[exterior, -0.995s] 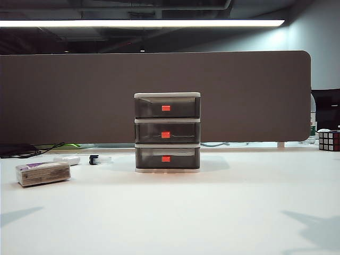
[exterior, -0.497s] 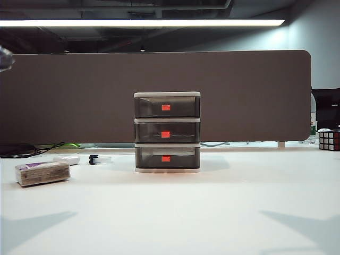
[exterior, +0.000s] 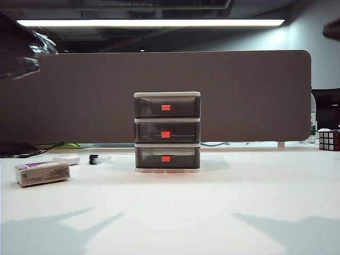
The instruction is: Open the second layer of the drawer on the table, pick up a pack of napkins on the table and put it in, and finally close the drawer.
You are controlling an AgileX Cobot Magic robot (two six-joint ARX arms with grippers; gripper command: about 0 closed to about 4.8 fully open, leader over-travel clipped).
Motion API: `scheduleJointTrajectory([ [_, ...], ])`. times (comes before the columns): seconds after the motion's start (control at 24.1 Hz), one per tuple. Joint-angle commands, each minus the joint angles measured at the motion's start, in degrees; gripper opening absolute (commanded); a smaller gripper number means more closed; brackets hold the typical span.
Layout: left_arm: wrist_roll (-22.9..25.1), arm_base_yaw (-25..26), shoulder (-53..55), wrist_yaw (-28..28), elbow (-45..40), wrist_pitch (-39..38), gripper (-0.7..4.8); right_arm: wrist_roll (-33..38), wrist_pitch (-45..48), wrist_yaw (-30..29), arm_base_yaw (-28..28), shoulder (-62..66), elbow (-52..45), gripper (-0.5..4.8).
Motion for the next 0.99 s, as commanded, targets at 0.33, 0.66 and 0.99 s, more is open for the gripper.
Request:
scheduleJointTrajectory([
  [0.33, 2.49, 0.0, 25.77, -0.15, 2.58, 19.96, 1.89, -5.57, 2.01, 3.17, 1.97, 15.21, 7.74, -0.05],
  [0.66, 8.5, 0.0, 50.95, 0.11, 13.57, 29.99, 1.87, -6.82, 14.69, -1.36, 1.97, 34.12, 11.69, -0.04],
  [0.99, 9.75, 0.11, 62.1, -3.34, 21.59, 30.14, 1.85, -11.41, 22.49, -4.52, 1.95, 47.34, 13.38, -0.05],
])
